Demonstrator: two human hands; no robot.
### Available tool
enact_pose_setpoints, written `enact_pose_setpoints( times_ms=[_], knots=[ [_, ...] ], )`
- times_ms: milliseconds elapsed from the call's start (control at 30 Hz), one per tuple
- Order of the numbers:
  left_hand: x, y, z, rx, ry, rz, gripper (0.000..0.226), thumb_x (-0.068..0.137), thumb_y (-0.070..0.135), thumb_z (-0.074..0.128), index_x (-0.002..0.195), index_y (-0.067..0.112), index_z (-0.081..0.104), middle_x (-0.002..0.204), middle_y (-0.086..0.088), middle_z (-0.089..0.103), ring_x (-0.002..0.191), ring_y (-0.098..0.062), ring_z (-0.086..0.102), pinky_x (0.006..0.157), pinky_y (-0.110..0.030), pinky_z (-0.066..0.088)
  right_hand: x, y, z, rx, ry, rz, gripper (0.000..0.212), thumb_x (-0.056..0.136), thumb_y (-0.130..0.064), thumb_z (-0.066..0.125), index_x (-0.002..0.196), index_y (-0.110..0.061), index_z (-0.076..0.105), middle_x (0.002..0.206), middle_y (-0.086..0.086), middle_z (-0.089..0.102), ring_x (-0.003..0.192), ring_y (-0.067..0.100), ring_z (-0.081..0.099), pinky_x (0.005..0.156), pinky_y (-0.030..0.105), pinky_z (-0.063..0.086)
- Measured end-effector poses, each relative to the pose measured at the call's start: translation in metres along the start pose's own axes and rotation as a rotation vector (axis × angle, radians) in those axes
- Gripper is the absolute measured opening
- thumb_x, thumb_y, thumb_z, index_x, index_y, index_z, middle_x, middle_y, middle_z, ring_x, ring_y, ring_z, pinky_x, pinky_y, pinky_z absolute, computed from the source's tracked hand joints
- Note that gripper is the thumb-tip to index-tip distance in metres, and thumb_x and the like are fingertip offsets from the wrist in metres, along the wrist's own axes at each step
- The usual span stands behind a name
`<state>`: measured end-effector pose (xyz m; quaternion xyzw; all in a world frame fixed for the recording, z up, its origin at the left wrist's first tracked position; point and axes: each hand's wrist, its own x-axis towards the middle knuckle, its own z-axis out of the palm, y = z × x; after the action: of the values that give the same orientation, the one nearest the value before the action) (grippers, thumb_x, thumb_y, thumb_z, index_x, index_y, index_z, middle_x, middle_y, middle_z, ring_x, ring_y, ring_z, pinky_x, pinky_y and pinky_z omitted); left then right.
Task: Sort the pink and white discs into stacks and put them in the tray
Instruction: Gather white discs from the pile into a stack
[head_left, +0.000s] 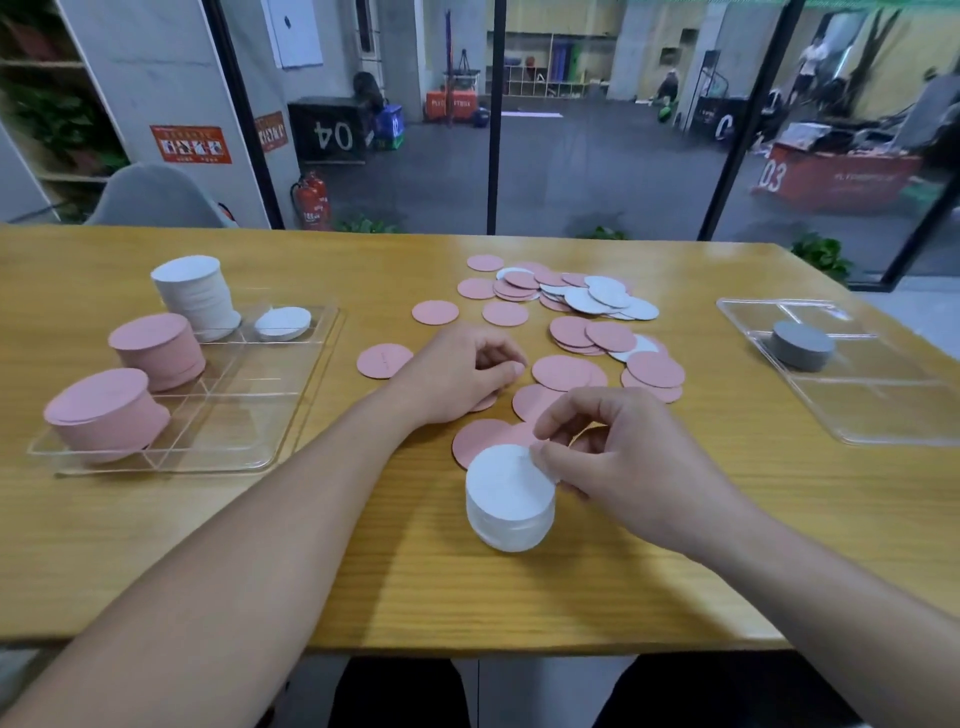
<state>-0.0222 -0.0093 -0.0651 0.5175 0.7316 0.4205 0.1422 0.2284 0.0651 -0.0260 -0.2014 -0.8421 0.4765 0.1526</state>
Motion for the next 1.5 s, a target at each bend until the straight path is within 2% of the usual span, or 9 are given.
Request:
enact_pose_setpoints(
  times_ms=[300,433,600,700,933,1067,1167,1267,1500],
  knots=[
    [0.001,-0.003,0.004,0.186,-0.027,-0.014,0.008,0.104,0.035,0.075,0.11,0.038,0.08,0.092,0.026,0.077,0.083,0.006,0.07,0.081,-0.03,0.059,0.035,0.05,-0.051,-0.26,0.255,-0.053,0.007,0.096,-0.034,0.079,0.101,-0.033,0.074,0.095,-0.015,0.072,0.085,0.002,0.064,0.077,0.021,0.048],
    [0.0,0.004,0.007,0.184,-0.021,-0.018,0.011,0.103,0.036,0.075,0.112,0.041,0.08,0.1,0.028,0.077,0.096,0.007,0.07,0.086,-0.027,0.058,0.072,0.073,-0.074,-0.45,0.278,0.0,0.044,0.098,-0.049,0.072,0.138,-0.031,0.063,0.137,-0.013,0.058,0.12,0.007,0.057,0.095,0.023,0.04],
    [0.007,0.013,0.008,0.079,0.107,-0.066,0.01,0.104,0.028,0.075,0.103,0.036,0.081,0.087,0.028,0.075,0.073,0.004,0.067,0.069,-0.016,0.048,0.132,0.091,-0.091,-0.53,0.207,0.081,0.078,0.1,-0.059,0.065,0.162,-0.02,0.042,0.166,0.002,0.039,0.15,0.023,0.041,0.115,0.039,0.037],
    [0.042,0.014,-0.005,0.127,0.198,-0.065,0.01,0.106,0.032,0.072,0.106,0.036,0.081,0.102,0.03,0.076,0.1,0.005,0.067,0.083,-0.012,0.046,0.175,0.095,-0.104,-0.413,0.22,0.109,0.09,0.093,-0.078,0.057,0.164,-0.026,0.037,0.168,-0.003,0.039,0.152,0.018,0.04,0.119,0.04,0.036],
    [0.177,-0.035,-0.03,0.43,0.15,-0.159,0.047,0.109,0.06,0.051,0.139,0.028,0.07,0.152,0.007,0.063,0.145,-0.025,0.053,0.118,-0.045,0.044,0.264,0.108,-0.124,-0.43,0.164,0.088,0.102,0.089,-0.091,0.046,0.167,-0.025,0.035,0.174,-0.002,0.033,0.159,0.019,0.031,0.129,0.048,0.028],
    [0.227,-0.057,-0.023,0.601,0.034,-0.334,0.07,0.103,0.081,0.034,0.153,0.036,0.056,0.181,0.002,0.025,0.163,-0.037,0.025,0.128,-0.062,0.026,0.302,0.123,-0.127,-0.427,0.109,0.128,0.113,0.079,-0.101,0.041,0.167,-0.032,0.033,0.173,-0.005,0.037,0.158,0.021,0.035,0.129,0.052,0.03],
    [0.251,-0.058,-0.016,0.595,-0.108,-0.353,0.08,0.1,0.087,0.024,0.169,0.047,0.032,0.185,0.005,0.01,0.17,-0.038,0.004,0.131,-0.065,0.01,0.311,0.125,-0.122,-0.51,0.047,0.108,0.101,0.085,-0.095,0.041,0.165,-0.032,0.04,0.169,-0.008,0.042,0.156,0.024,0.038,0.127,0.052,0.03],
    [0.262,-0.058,-0.004,0.643,-0.256,-0.295,0.079,0.092,0.089,0.012,0.156,0.056,0.042,0.17,0.004,0.04,0.162,-0.044,0.025,0.128,-0.065,0.019,0.308,0.12,-0.114,-0.628,-0.022,-0.001,0.087,0.093,-0.089,0.038,0.155,-0.029,0.053,0.162,-0.01,0.049,0.151,0.021,0.042,0.123,0.047,0.031],
    [0.205,-0.052,-0.003,0.726,-0.275,-0.264,0.077,0.098,0.082,0.024,0.166,0.045,0.033,0.168,0.006,0.041,0.157,-0.039,0.033,0.129,-0.059,0.026,0.259,0.105,-0.1,-0.447,-0.145,-0.064,0.082,0.096,-0.081,0.052,0.164,-0.036,0.04,0.17,-0.017,0.037,0.153,0.007,0.036,0.123,0.033,0.029]
  ],
)
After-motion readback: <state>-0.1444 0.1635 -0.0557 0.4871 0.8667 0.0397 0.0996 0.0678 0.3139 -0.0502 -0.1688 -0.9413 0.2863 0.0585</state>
